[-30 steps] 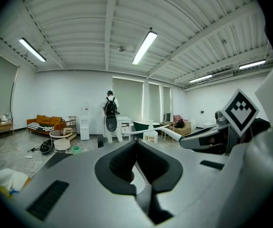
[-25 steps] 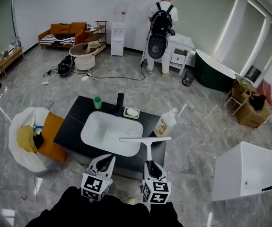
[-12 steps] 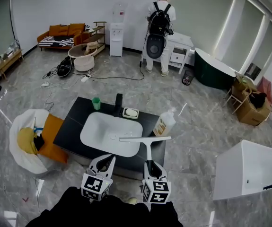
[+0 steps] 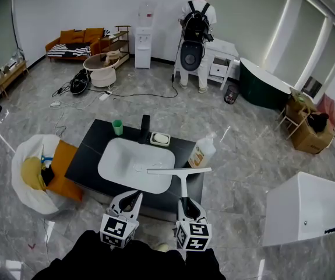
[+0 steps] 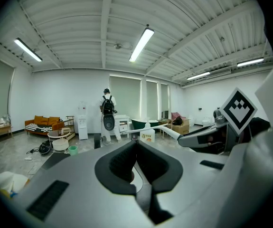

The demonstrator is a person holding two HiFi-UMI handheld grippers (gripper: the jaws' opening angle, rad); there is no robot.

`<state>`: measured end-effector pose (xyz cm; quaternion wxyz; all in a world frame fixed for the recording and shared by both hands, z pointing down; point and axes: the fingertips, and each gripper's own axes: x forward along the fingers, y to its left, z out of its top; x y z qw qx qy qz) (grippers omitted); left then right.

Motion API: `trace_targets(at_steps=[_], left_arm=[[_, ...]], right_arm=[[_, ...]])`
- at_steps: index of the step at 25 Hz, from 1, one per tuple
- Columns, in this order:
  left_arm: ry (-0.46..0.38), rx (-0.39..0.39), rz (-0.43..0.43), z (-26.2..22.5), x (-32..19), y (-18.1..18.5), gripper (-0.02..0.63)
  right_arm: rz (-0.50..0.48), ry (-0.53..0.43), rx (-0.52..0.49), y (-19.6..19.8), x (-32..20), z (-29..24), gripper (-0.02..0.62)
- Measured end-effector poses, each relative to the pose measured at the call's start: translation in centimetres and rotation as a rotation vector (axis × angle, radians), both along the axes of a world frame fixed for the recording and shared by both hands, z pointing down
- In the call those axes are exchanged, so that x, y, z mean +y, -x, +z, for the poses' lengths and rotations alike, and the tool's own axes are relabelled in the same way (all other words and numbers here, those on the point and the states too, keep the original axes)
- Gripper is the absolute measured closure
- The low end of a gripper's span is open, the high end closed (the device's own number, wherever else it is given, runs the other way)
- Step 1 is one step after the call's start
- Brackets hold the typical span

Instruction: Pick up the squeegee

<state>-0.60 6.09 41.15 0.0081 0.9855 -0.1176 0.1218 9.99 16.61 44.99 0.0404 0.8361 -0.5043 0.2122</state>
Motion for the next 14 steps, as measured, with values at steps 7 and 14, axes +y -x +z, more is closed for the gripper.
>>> trace_targets(at_steps=[7, 14], left_arm=[[0.003, -0.012, -0.017, 0.20, -0.09, -0.26, 0.583], [0.003, -0.008, -0.008, 0.70, -0.27, -0.49, 0.583]], right_arm=[[-0.002, -0.001, -0.003, -0.36, 0.12, 0.17, 0.482], [-0.006, -0.002, -0.004, -0.49, -0.26, 0.46, 0.482]])
